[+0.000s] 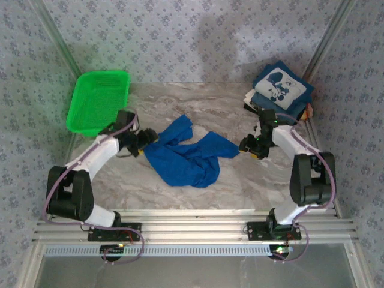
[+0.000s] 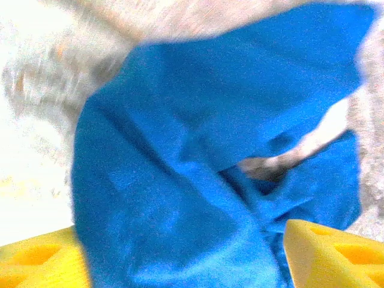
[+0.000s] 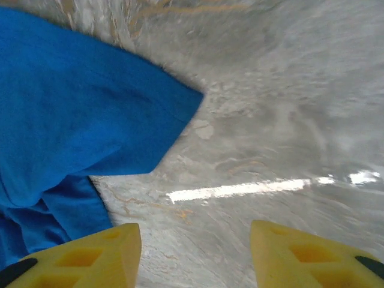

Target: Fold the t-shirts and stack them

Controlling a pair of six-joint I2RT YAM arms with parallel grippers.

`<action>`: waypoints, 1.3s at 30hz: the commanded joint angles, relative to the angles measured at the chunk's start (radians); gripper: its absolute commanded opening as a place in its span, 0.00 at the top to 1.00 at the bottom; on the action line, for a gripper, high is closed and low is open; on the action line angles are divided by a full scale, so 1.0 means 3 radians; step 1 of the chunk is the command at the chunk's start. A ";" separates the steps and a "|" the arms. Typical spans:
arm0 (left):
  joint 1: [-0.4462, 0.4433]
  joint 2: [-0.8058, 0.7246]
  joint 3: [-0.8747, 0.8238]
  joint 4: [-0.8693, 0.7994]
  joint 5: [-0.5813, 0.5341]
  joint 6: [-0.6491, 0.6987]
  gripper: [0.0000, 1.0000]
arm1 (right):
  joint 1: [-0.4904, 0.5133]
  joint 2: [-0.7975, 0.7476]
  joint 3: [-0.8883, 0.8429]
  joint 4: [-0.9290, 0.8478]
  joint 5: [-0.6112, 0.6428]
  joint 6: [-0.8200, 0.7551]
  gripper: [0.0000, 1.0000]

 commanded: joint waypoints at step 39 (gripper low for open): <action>-0.0756 0.2831 0.3827 -0.1874 -0.0998 0.1981 1.00 | 0.0166 0.0028 -0.0037 0.0578 -0.0300 -0.0185 0.00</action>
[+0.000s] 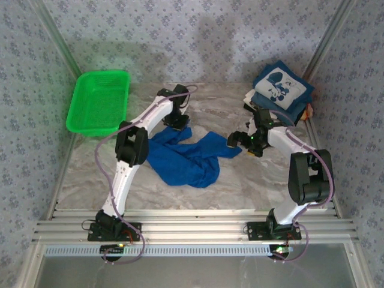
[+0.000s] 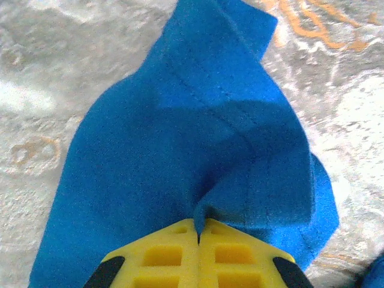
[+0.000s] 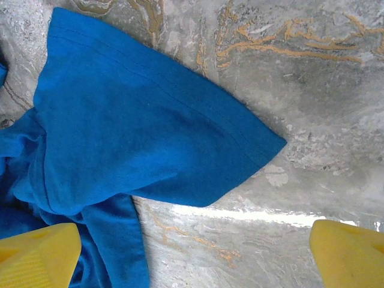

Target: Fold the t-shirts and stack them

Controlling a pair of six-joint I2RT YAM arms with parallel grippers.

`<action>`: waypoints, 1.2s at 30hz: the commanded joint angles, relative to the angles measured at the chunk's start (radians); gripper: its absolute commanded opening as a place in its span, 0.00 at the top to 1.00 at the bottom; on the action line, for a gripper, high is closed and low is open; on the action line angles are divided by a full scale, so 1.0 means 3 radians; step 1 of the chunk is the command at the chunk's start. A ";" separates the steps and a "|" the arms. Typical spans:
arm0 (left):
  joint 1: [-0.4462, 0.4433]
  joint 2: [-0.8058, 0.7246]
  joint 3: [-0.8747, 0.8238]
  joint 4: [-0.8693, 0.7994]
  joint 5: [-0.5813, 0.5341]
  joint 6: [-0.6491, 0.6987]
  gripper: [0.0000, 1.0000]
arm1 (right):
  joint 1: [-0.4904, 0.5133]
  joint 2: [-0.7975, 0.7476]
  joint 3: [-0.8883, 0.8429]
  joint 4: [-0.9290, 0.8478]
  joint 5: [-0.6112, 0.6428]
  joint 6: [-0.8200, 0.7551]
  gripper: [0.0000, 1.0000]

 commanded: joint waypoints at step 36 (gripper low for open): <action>0.1232 -0.5122 -0.5537 0.1611 0.0278 -0.2744 0.81 | 0.0196 0.0653 0.0466 -0.0074 -0.0047 -0.0106 0.01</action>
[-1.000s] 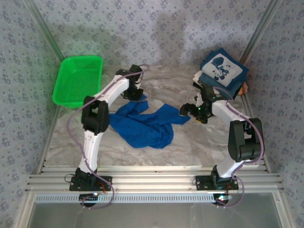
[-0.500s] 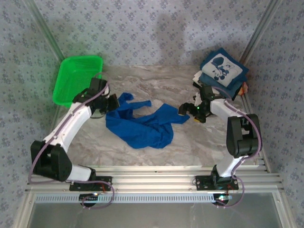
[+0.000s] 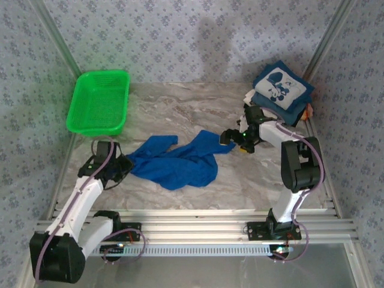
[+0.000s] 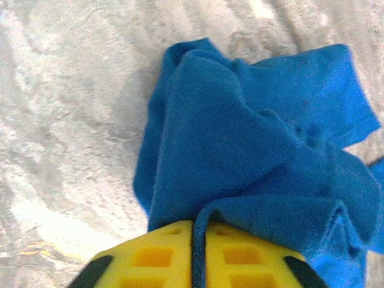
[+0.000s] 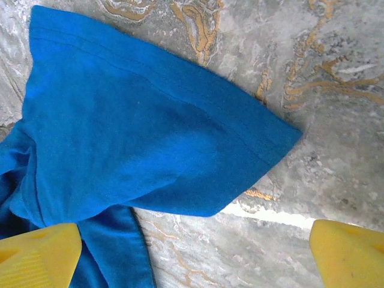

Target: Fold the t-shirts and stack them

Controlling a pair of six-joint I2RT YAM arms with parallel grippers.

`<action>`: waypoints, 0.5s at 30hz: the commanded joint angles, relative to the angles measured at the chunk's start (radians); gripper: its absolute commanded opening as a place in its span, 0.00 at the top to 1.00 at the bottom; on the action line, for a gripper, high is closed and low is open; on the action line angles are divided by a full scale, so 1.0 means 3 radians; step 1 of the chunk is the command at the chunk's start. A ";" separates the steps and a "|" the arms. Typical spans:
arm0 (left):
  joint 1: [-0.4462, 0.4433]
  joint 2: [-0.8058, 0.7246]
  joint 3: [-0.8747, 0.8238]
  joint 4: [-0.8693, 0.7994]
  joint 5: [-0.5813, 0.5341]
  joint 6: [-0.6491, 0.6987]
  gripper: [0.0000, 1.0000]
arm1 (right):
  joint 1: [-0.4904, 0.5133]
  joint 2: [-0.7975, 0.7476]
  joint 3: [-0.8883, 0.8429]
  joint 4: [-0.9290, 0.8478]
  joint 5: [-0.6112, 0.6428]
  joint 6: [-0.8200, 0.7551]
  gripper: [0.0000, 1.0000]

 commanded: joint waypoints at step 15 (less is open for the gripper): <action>-0.0888 0.1634 0.2706 -0.1096 -0.0888 0.1519 0.25 | 0.0023 0.0220 0.0219 -0.0151 0.0135 -0.0005 0.04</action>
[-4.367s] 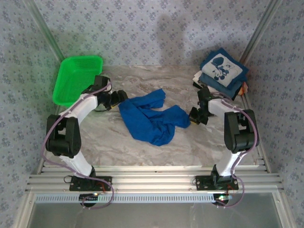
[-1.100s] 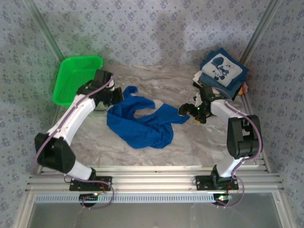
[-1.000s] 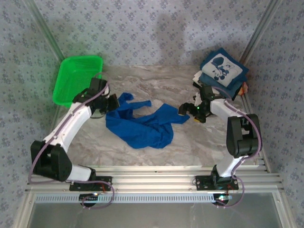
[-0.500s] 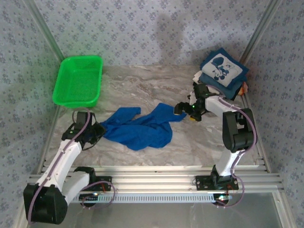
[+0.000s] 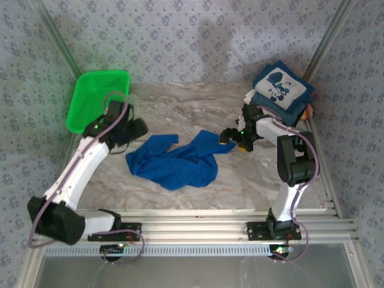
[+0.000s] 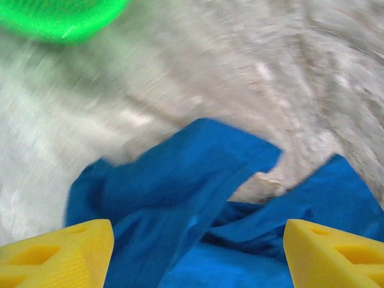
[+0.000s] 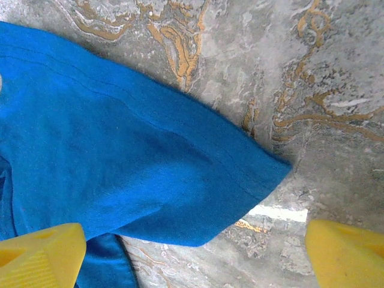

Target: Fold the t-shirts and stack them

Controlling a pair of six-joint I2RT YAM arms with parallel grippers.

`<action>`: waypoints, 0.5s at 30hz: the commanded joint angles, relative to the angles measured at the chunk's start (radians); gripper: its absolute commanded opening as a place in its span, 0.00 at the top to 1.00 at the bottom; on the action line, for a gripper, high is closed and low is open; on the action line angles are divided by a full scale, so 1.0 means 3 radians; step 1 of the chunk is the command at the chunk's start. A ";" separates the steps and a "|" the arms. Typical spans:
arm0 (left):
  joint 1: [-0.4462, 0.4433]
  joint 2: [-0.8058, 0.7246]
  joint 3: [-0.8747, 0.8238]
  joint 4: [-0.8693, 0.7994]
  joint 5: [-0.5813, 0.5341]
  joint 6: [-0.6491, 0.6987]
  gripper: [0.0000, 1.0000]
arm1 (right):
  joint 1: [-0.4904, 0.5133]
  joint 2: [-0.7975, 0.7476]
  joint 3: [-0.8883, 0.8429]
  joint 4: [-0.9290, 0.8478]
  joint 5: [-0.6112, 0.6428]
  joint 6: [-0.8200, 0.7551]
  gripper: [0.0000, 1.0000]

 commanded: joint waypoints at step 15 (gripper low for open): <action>-0.0454 0.2713 0.2401 -0.1150 0.0662 0.2778 0.32 | -0.0039 -0.0239 -0.0332 0.0011 -0.0059 -0.0094 0.03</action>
